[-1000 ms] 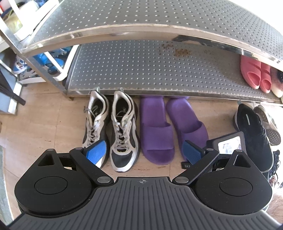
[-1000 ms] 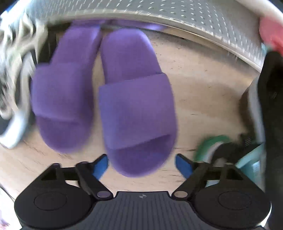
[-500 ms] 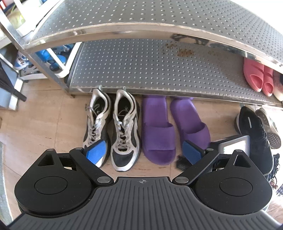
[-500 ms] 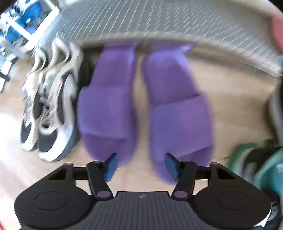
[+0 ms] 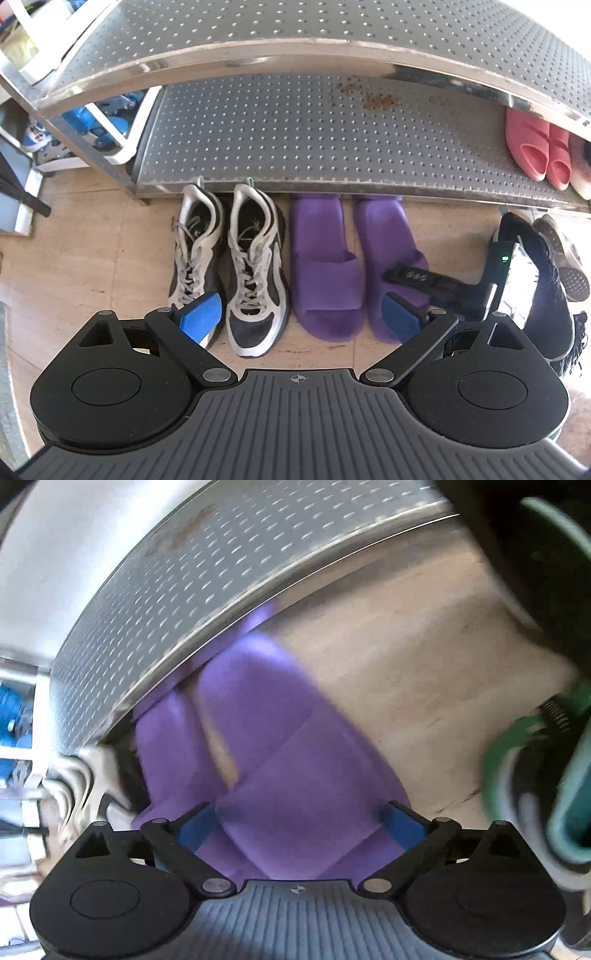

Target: Organize scattered shoes

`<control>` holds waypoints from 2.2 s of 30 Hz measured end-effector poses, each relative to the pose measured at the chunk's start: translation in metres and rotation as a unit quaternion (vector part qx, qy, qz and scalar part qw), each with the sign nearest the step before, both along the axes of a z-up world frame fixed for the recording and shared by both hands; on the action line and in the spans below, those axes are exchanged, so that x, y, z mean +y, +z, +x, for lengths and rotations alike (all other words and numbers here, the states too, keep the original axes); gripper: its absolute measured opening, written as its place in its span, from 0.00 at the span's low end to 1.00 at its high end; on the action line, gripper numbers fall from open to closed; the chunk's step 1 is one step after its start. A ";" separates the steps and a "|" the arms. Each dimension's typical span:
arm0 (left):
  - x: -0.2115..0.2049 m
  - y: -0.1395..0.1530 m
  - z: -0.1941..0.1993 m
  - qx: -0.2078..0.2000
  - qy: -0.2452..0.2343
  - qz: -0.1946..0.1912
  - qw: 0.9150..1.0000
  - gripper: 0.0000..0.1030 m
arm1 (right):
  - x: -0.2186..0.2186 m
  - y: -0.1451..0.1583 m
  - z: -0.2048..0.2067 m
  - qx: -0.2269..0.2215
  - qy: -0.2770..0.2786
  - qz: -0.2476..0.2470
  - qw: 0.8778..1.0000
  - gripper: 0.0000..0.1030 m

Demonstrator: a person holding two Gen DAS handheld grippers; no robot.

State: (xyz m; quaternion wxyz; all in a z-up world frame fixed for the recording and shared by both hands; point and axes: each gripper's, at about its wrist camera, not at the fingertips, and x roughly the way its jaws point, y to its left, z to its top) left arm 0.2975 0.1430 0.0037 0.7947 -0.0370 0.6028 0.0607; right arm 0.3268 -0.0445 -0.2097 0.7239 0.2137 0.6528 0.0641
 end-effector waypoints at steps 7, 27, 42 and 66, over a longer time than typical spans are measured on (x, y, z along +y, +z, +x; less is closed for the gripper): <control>-0.012 -0.003 -0.004 0.005 -0.018 0.010 1.000 0.94 | -0.020 0.081 0.006 0.021 0.048 -0.003 0.999 0.89; -0.156 -0.058 -0.012 0.070 -0.131 -0.007 0.989 0.94 | -0.142 0.126 0.001 -0.103 0.277 -0.213 0.931 0.86; -0.105 -0.050 -0.006 0.065 -0.091 0.007 0.994 0.94 | -0.101 0.083 0.003 -0.093 0.329 -0.321 0.883 0.74; -0.213 -0.130 -0.043 0.080 -0.145 -0.044 0.985 0.81 | -0.253 0.278 -0.008 -0.162 -0.070 -0.008 0.984 0.92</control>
